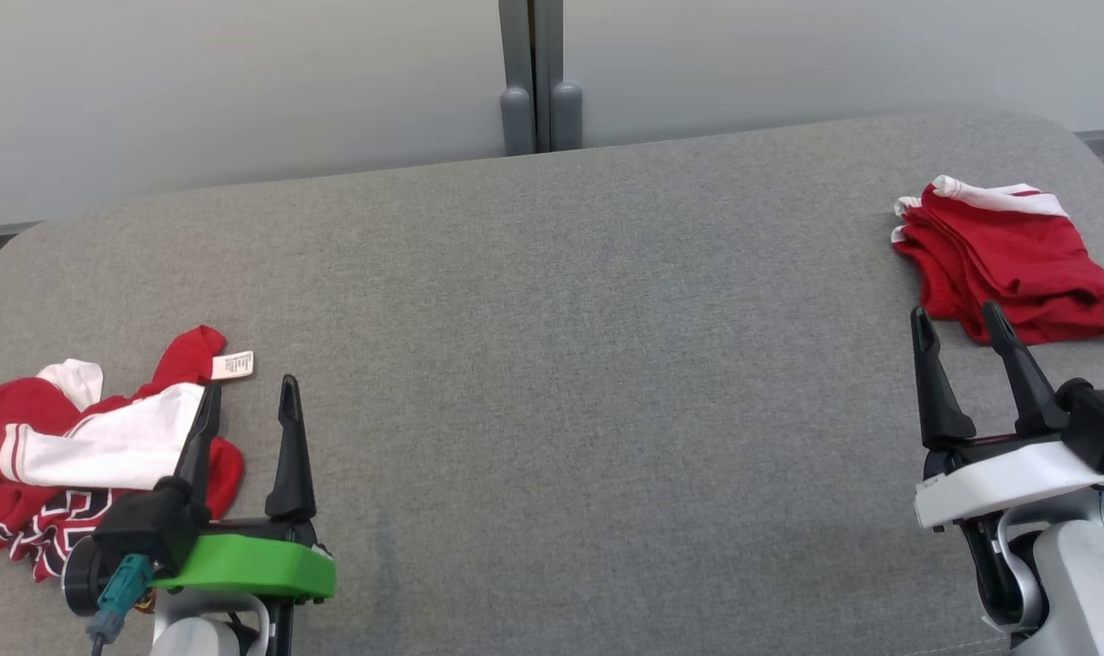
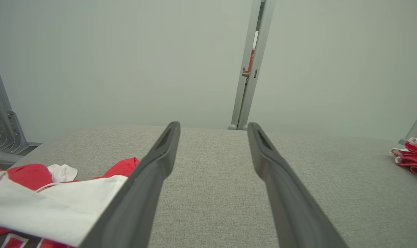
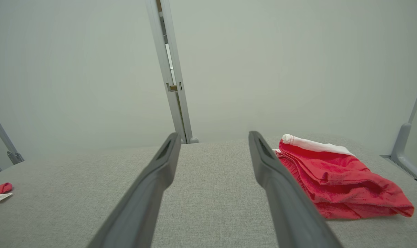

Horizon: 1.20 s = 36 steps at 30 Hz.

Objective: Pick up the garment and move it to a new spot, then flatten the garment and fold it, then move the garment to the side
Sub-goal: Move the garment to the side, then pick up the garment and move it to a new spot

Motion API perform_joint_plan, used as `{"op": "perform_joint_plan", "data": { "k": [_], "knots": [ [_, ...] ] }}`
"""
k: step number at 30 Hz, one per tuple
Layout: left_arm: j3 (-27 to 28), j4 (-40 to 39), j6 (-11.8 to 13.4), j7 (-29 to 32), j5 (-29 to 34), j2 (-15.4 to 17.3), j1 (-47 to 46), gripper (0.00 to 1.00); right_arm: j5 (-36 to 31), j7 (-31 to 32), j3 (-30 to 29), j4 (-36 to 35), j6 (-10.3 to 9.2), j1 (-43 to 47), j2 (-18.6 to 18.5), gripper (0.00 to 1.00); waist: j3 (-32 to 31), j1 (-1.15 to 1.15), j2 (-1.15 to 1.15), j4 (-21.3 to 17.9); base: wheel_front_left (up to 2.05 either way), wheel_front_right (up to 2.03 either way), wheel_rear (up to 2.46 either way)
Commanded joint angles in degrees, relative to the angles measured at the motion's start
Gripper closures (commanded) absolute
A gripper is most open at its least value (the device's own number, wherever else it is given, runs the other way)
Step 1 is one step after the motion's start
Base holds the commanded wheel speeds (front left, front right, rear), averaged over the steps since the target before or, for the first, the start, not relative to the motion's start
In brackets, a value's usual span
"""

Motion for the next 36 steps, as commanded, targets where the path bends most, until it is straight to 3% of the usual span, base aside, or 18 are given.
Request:
{"op": "perform_joint_plan", "data": {
  "k": [1, 17, 36],
  "knots": [
    [0.1, -0.2, 0.1, 0.0, 0.1, 0.2, 0.5, 0.00, -0.5, -0.2, -0.2, -0.2, -0.07, 0.6, 0.2, 0.00, 0.0, 0.00, 0.00, 0.0, 0.00, 0.00, 0.00],
    [0.0, 0.1, 1.2, 0.0, 1.4, 0.2, -0.5, 0.00, 0.0, -0.2, 1.9, 0.7, -0.06, 0.1, -0.4, 0.00, 0.0, 0.00, 0.00, 2.2, 0.00, 0.00, 0.00],
    [1.3, 2.3, 4.6, 0.0, -0.2, 0.2, 0.5, 0.00, 3.4, -0.2, 11.0, 1.2, -0.06, -1.7, -0.1, 0.00, 0.5, 0.00, 0.00, 17.4, 0.00, 0.00, 0.00]
  ]
}}
